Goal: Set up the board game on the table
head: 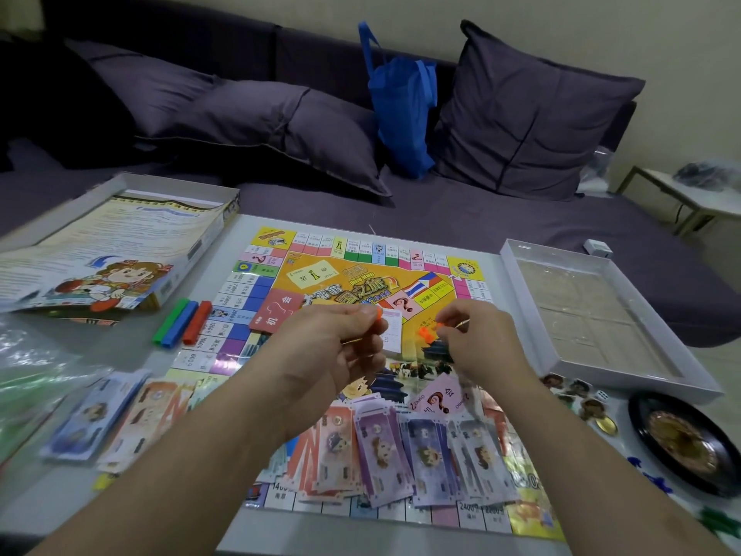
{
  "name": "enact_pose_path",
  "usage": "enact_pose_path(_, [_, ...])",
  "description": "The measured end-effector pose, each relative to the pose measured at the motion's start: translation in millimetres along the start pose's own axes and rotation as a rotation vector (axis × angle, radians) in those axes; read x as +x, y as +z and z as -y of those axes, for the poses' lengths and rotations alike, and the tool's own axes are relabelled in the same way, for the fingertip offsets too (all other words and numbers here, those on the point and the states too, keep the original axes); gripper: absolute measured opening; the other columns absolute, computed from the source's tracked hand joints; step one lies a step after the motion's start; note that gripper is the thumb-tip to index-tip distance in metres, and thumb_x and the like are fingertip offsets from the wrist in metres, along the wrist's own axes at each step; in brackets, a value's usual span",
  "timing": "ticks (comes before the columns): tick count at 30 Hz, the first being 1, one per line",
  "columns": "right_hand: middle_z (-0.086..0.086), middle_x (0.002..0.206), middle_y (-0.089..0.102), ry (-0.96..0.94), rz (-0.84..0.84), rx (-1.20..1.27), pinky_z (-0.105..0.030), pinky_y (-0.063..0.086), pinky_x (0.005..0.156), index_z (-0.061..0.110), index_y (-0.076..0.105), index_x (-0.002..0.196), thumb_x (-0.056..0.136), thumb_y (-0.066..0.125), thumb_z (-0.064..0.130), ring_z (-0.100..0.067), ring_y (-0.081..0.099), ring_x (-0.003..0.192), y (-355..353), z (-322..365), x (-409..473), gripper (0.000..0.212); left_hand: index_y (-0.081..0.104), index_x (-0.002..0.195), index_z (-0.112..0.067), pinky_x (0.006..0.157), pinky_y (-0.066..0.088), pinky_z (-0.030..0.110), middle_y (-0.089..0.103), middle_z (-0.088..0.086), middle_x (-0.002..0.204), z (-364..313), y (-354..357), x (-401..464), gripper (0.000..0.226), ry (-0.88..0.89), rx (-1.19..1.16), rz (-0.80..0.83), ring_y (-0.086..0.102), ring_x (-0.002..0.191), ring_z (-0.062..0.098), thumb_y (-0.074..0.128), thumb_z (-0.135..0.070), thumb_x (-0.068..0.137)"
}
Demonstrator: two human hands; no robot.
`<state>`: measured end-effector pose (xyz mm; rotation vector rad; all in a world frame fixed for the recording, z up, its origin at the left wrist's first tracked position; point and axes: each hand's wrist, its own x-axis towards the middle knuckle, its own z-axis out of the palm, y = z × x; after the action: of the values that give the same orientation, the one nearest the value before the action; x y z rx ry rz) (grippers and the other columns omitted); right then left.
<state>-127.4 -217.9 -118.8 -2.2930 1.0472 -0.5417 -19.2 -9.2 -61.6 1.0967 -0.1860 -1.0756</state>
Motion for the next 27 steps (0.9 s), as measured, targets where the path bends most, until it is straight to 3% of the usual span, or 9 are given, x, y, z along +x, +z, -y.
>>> enact_pose_path(4, [0.009,0.095,0.074,-0.063,0.06,0.284,-0.035,0.066,0.071,0.026,0.077,0.092,0.092,0.077,0.006,-0.013,0.073,0.089,-18.6,22.7,-16.0,0.02,0.065,0.115,0.01,0.06,0.059,0.027,0.067,0.014,0.089,-1.3,1.0,-2.3,0.02,0.029,0.005,-0.027,0.062,0.071,0.018,0.059,-0.003,0.101])
enact_pose_path(8, [0.005,0.091,0.078,-0.201,0.106,0.526,-0.038,0.065,0.068,0.022,0.079,0.094,0.088,0.081,0.001,-0.021,0.075,0.082,-35.3,49.1,-39.6,0.021,0.067,0.115,0.01,0.063,0.06,0.029,0.07,0.013,0.089,0.2,2.2,-5.4,0.021,0.05,0.014,-0.013,0.065,0.075,0.019,0.06,-0.003,0.1])
enact_pose_path(11, [-0.001,0.091,0.078,-0.295,0.113,0.632,-0.031,0.061,0.067,0.018,0.078,0.098,0.087,0.081,-0.002,-0.021,0.074,0.084,-39.0,62.4,-53.2,0.023,0.07,0.114,0.007,0.067,0.059,0.032,0.07,0.012,0.091,1.9,4.7,-8.8,0.021,0.059,0.049,0.007,0.066,0.081,0.022,0.062,-0.006,0.099])
enact_pose_path(15, [0.0,0.094,0.077,-0.345,0.148,0.619,-0.032,0.059,0.071,0.018,0.077,0.1,0.086,0.082,0.002,-0.022,0.075,0.091,-39.0,67.1,-63.1,0.022,0.073,0.112,0.003,0.073,0.058,0.035,0.069,0.012,0.093,5.7,7.2,-13.9,0.021,0.099,0.099,0.05,0.066,0.085,0.023,0.063,-0.01,0.099])
enact_pose_path(23, [0.004,0.094,0.076,-0.399,0.11,0.558,-0.047,0.063,0.078,0.02,0.078,0.099,0.085,0.084,0.003,-0.021,0.074,0.093,-41.0,69.9,-68.2,0.024,0.074,0.111,-0.002,0.076,0.059,0.033,0.069,0.011,0.088,5.5,5.2,-14.7,0.02,0.132,0.222,0.067,0.068,0.083,0.019,0.061,-0.014,0.101])
enact_pose_path(27, [0.009,0.095,0.075,-0.439,0.076,0.478,-0.044,0.063,0.078,0.023,0.077,0.101,0.084,0.085,0.002,-0.018,0.073,0.095,-39.3,70.7,-67.8,0.028,0.074,0.109,0.002,0.075,0.06,0.034,0.065,0.013,0.085,2.0,3.1,-12.8,0.02,0.1,0.263,0.062,0.064,0.082,0.023,0.062,-0.013,0.1])
